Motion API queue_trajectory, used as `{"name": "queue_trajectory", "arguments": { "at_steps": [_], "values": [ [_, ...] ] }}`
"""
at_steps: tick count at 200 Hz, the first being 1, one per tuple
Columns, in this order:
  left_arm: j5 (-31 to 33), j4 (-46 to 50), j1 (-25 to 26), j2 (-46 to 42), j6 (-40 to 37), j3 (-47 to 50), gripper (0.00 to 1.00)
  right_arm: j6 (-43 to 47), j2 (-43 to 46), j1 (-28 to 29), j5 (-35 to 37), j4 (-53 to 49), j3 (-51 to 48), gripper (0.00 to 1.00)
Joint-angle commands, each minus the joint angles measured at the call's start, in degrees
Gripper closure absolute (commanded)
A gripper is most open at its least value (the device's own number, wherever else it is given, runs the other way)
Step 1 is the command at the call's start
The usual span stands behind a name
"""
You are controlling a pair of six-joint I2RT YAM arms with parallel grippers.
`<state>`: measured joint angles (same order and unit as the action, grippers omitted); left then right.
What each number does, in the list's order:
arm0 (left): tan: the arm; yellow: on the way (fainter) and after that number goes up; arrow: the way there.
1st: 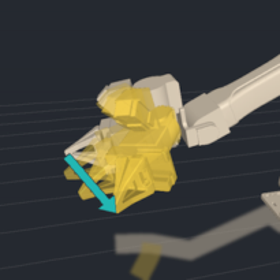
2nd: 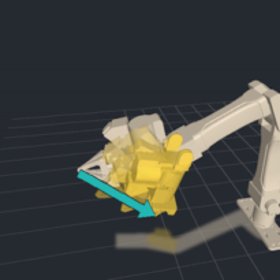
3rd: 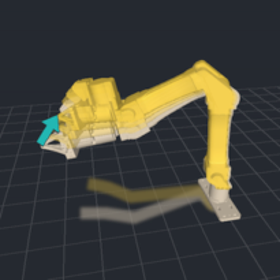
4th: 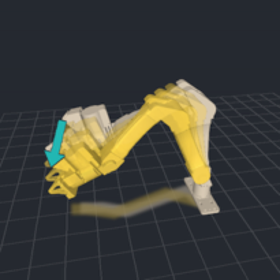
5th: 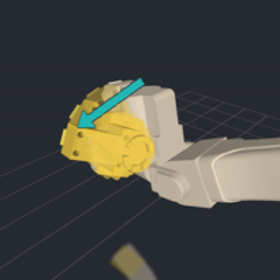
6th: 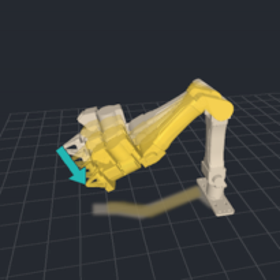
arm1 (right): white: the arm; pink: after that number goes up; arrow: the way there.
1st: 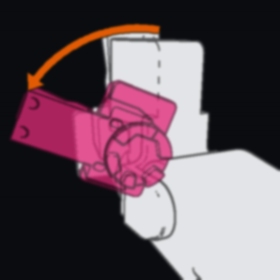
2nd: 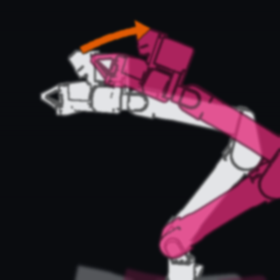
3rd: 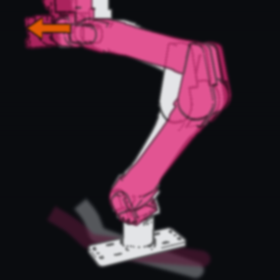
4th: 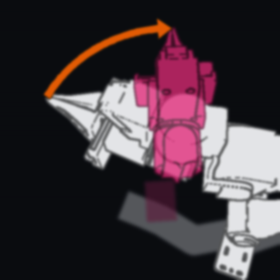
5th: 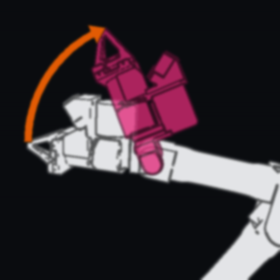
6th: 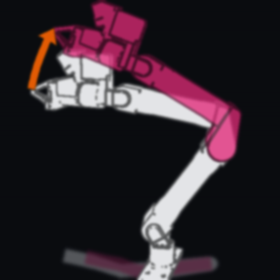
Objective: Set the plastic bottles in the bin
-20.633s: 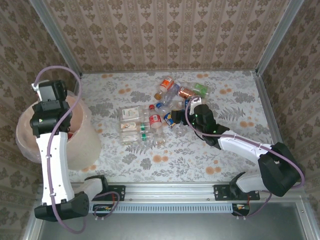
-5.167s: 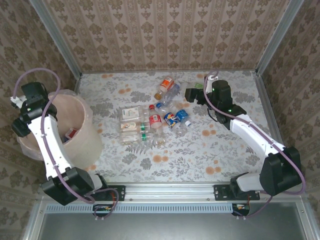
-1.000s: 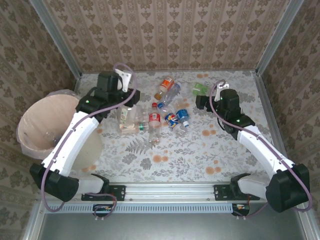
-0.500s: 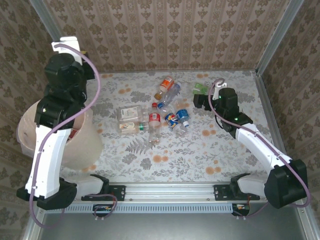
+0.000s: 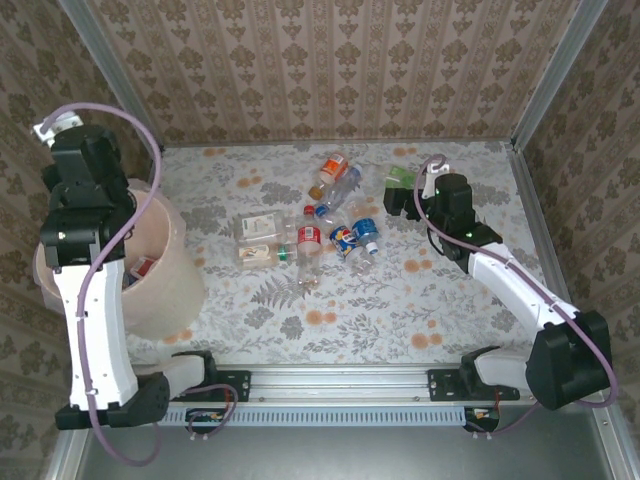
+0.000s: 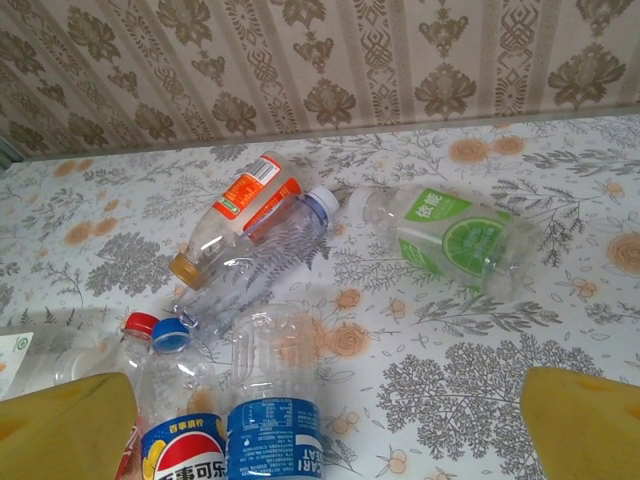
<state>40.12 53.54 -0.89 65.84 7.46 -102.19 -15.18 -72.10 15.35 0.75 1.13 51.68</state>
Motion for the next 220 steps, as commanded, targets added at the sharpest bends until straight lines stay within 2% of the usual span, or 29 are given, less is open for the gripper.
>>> {"name": "queue_trajectory", "arguments": {
  "at_steps": [1, 15, 31, 50, 72, 108, 149, 186, 220],
  "values": [
    [-9.89, 6.61, -6.34, -0.89, 7.44, 3.49, 0.64, -0.62, -0.49, -0.15, -1.49, 1.51, 2.07, 0.0],
    [-13.84, 7.53, -10.85, -0.73, 9.3, 6.11, 0.6, -0.68, -0.64, -0.15, -1.66, 1.51, 2.23, 0.0],
    [-17.61, 7.79, -14.7, -0.16, 10.73, 8.08, 0.42, -0.73, -0.68, -0.12, -1.75, 1.3, 2.45, 0.0],
    [-18.29, 7.59, -15.53, 0.64, 11.34, 7.67, 0.24, -0.67, -0.48, -0.17, -1.83, 0.79, 2.61, 0.0],
    [-20.19, 6.29, -15.47, 0.66, 11.3, 5.94, 0.17, -0.86, 0.08, -0.14, -1.59, 0.72, 2.35, 0.0],
    [-23.99, 4.17, -14.77, -0.05, 11.34, 5.58, 0.09, -1.67, 0.58, -0.1, -1.37, 0.72, 1.68, 0.0],
    [-28.26, -0.43, -9.93, -1.67, 11.61, 8.61, 0.0, -2.21, 0.31, -0.15, -0.76, -0.05, 1.6, 0.0],
    [-31.0, -5.0, -2.73, -1.77, 11.68, 9.45, 0.0, -2.37, -2.03, -0.23, -1.52, -1.99, 1.87, 0.0],
    [-37.8, -12.51, 4.56, -1.6, 13.04, 12.6, 0.0, 0.26, -9.22, -0.36, -1.24, -8.33, 7.41, 0.0]
  ]
}}
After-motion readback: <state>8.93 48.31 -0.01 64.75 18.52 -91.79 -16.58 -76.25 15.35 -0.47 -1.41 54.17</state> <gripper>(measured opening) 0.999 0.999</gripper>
